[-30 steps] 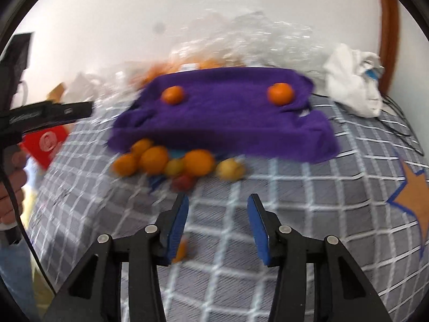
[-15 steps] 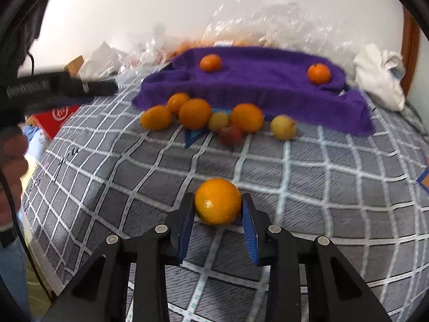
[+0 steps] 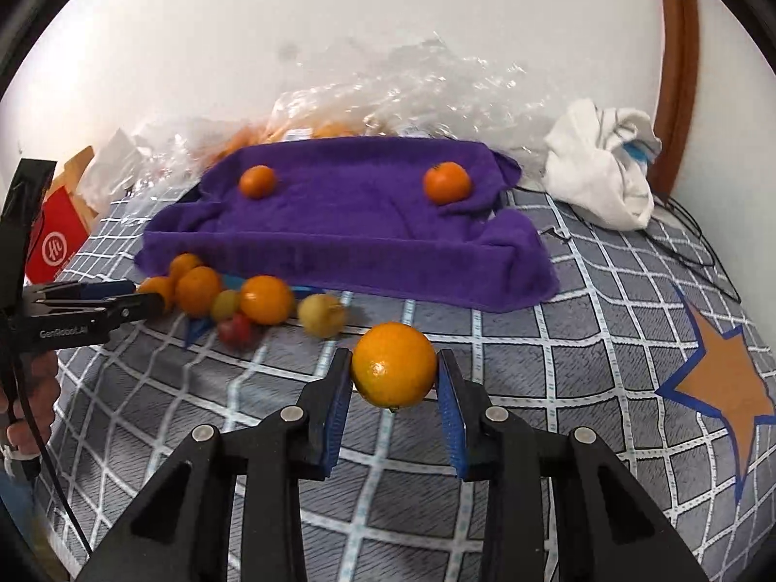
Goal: Organize fruits
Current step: 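Grasp an orange with the right gripper while the left gripper grasps an oval orange fruit, then carry both held fruits up onto the purple towel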
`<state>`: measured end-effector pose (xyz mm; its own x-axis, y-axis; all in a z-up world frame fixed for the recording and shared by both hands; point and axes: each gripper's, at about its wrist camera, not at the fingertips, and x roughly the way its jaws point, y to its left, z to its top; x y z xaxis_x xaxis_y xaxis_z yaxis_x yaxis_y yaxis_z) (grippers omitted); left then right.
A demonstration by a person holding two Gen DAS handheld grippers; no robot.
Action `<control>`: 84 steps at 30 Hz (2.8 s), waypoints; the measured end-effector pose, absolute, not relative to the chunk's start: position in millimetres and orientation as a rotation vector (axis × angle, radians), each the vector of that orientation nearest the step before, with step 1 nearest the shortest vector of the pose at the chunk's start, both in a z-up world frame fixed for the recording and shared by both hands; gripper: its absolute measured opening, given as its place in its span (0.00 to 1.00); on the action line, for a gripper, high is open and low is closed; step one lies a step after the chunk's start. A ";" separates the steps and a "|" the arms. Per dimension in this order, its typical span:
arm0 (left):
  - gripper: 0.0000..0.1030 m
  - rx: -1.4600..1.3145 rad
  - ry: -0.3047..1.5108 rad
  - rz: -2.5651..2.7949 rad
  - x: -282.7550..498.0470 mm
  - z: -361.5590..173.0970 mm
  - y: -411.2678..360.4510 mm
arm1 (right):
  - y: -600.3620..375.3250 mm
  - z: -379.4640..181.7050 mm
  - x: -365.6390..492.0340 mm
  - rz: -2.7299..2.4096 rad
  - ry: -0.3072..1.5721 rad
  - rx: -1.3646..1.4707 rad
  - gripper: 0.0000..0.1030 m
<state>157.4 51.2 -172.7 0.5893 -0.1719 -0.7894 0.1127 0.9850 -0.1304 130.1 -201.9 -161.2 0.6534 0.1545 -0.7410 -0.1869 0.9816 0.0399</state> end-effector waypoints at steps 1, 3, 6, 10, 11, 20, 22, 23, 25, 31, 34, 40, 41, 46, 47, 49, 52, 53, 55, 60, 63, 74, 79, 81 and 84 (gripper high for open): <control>0.43 -0.070 0.919 -0.172 156.5 -173.9 49.4 | -201.8 -163.5 129.2 0.199 0.835 -0.042 0.33; 0.36 -0.064 0.900 -0.203 155.4 -176.3 46.1 | -203.5 -168.2 126.8 0.209 0.833 -0.050 0.33; 0.36 -0.010 0.856 -0.238 148.5 -177.9 40.9 | -201.2 -172.1 128.4 0.226 0.851 -0.049 0.33; 0.36 -0.109 0.835 -0.321 146.8 -175.6 50.9 | -192.0 -176.0 128.9 0.224 0.871 -0.088 0.33; 0.36 -0.145 0.828 -0.310 146.5 -175.1 56.2 | -190.4 -177.5 128.8 0.223 0.877 -0.099 0.33; 0.36 -0.192 0.777 -0.285 138.9 -170.8 65.5 | -197.2 -174.8 125.9 0.228 0.857 -0.066 0.33; 0.36 -0.194 0.755 -0.283 137.5 -168.1 67.9 | -202.7 -172.5 124.8 0.230 0.842 -0.033 0.33; 0.36 -0.191 0.742 -0.281 137.0 -166.4 69.6 | -204.5 -171.9 124.4 0.228 0.836 -0.021 0.33; 0.36 -0.191 0.722 -0.263 136.5 -163.9 73.1 | -206.9 -170.3 123.5 0.220 0.826 -0.003 0.33; 0.36 -0.185 0.679 -0.227 132.9 -158.0 78.5 | -204.9 -170.2 123.1 0.191 0.833 -0.029 0.33; 0.36 -0.180 0.664 -0.221 132.0 -154.7 79.4 | -202.4 -164.8 118.3 0.204 0.829 -0.022 0.33; 0.36 -0.180 0.694 -0.225 135.3 -153.5 78.7 | -194.5 -133.9 122.4 0.203 0.770 -0.059 0.33; 0.36 -0.168 0.705 -0.207 137.1 -151.2 78.3 | -193.3 -128.3 126.5 0.202 0.762 -0.062 0.33; 0.36 -0.197 0.717 -0.194 144.1 -127.5 86.9 | -193.2 -108.2 160.4 0.206 0.753 0.016 0.33; 0.36 -0.197 0.710 -0.190 146.2 -122.5 87.8 | -193.6 -106.9 167.5 0.202 0.754 0.029 0.33; 0.36 -0.188 0.696 -0.171 156.7 -109.7 87.4 | -192.5 -102.7 183.5 0.191 0.753 0.035 0.33; 0.36 -0.194 0.683 -0.155 177.0 -97.3 81.7 | -190.5 -91.5 204.9 0.180 0.743 0.023 0.33; 0.36 -0.195 0.676 -0.150 183.6 -94.7 79.3 | -190.1 -87.1 210.8 0.178 0.736 0.017 0.33; 0.36 -0.191 0.654 -0.135 198.4 -91.3 71.6 | -188.6 -76.7 225.6 0.166 0.721 0.007 0.33; 0.36 -0.240 0.647 -0.139 233.9 -105.7 57.0 | -189.5 -79.3 258.4 0.186 0.711 0.042 0.33; 0.36 -0.242 0.663 -0.130 240.6 -122.8 54.0 | -191.7 -104.9 266.5 0.171 0.735 0.056 0.33; 0.36 -0.313 0.743 -0.151 249.3 -153.2 67.7 | -209.2 -160.4 280.0 0.163 0.857 0.099 0.33; 0.36 -0.324 0.767 -0.172 251.7 -158.5 65.2 | -214.6 -168.7 283.4 0.160 0.863 0.128 0.33; 0.36 -0.302 0.765 -0.159 251.4 -159.8 62.9 | -212.1 -171.6 285.4 0.163 0.871 0.118 0.33; 0.36 -0.269 0.757 -0.143 252.4 -161.0 59.6 | -205.2 -174.6 286.0 0.168 0.872 0.082 0.33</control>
<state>252.4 59.6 -161.0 0.7194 -0.2241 -0.6574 0.0318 0.9561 -0.2912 286.0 -205.2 -174.6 0.6310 0.1798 -0.7547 -0.1126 0.9837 0.1402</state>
